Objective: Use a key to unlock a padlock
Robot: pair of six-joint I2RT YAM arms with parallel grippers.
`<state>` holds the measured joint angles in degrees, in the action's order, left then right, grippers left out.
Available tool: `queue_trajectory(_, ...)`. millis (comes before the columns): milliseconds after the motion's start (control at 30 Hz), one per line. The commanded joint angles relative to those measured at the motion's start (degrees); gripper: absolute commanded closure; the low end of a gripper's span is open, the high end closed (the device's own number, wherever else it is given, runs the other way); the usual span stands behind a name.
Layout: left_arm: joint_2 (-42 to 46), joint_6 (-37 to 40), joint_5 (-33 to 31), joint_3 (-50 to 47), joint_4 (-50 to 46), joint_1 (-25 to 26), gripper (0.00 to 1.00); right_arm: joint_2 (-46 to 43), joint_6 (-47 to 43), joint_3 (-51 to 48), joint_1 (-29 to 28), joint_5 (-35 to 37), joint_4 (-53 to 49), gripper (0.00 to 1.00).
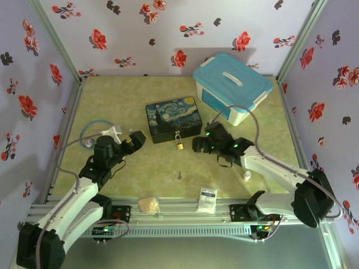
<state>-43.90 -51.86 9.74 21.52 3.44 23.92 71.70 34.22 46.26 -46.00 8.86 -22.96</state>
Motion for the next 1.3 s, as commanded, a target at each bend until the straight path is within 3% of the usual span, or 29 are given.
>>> queue_trajectory(0,0.24,-3.38,-2.3,0.24,-7.22,4.84,0.0,3.81,6.2,1.87,-7.39,4.61,-3.49,0.09)
queue_trajectory(100,-0.34,-5.53,-2.94,-1.64,-5.9,9.94,0.0,9.42,9.45,3.81,-13.36,6.53,-3.09,0.23)
queue_trajectory(233,-2.48,-5.86,-3.17,-1.96,-4.23,15.05,0.0,14.18,12.67,4.89,-19.86,8.77,-0.23,0.34)
queue_trajectory(400,-0.99,-9.13,-4.18,-4.04,-2.91,16.25,0.0,18.76,16.75,5.65,-25.18,8.35,2.89,0.38)
queue_trajectory(500,0.2,-9.32,-5.32,-4.09,-3.69,16.3,0.0,21.08,18.78,7.27,-27.31,13.14,-0.17,0.38)
queue_trajectory(900,-0.14,-8.54,-5.57,-6.02,-1.3,16.64,0.0,25.23,20.91,5.79,-28.47,13.3,1.82,0.48)
queue_trajectory(1267,1.18,-10.75,-5.73,-9.21,0.97,16.6,0.0,27.45,20.85,5.42,-29.23,11.66,2.45,0.65)
